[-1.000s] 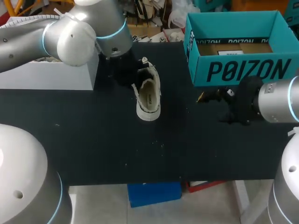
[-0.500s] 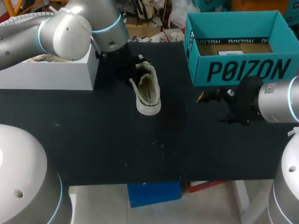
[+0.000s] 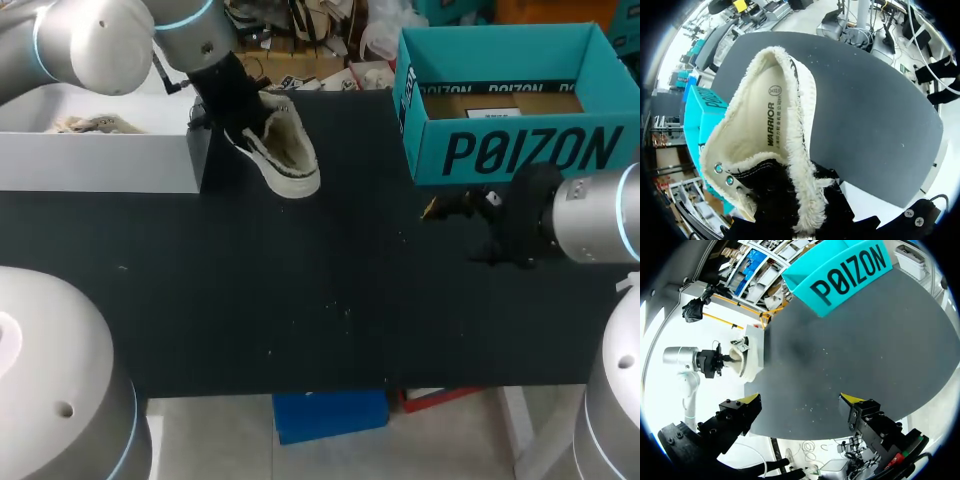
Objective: Take the shoe out of the shoebox, open the shoe tongue, remove and reinsert the insole, then place the shoe into the shoebox
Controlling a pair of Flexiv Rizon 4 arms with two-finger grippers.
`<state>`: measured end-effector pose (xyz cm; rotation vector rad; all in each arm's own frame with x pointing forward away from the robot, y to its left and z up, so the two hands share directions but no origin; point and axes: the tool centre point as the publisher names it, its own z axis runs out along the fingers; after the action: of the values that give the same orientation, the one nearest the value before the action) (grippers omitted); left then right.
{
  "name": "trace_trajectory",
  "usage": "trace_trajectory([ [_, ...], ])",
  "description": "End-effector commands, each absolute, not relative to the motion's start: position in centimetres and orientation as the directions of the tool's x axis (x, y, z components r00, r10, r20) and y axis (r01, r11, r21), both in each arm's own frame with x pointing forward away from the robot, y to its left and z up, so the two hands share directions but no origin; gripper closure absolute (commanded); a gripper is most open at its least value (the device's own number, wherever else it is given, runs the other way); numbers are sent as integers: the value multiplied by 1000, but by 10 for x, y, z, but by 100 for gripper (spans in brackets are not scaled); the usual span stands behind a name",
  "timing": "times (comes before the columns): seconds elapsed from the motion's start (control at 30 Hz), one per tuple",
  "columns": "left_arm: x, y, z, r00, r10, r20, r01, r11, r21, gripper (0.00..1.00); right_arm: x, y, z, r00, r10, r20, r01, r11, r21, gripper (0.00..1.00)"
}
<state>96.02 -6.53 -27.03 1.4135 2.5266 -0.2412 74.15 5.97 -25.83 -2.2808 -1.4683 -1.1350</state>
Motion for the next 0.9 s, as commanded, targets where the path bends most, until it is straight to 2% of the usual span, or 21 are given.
trace_trajectory([
  [0.03, 954, -45, -260, -528, 791, -308, 828, 560, 20, 100, 742, 60, -258, 211, 689, 693, 845, -485, 225, 0],
  [0.3, 962, -18, -240, -566, 752, -339, 780, 621, 74, 100, 742, 60, -258, 211, 689, 693, 845, -485, 225, 0],
  [0.9, 1004, 54, -222, -714, 597, -366, 618, 783, 70, 100, 742, 60, -258, 211, 689, 693, 845, -485, 225, 0],
])
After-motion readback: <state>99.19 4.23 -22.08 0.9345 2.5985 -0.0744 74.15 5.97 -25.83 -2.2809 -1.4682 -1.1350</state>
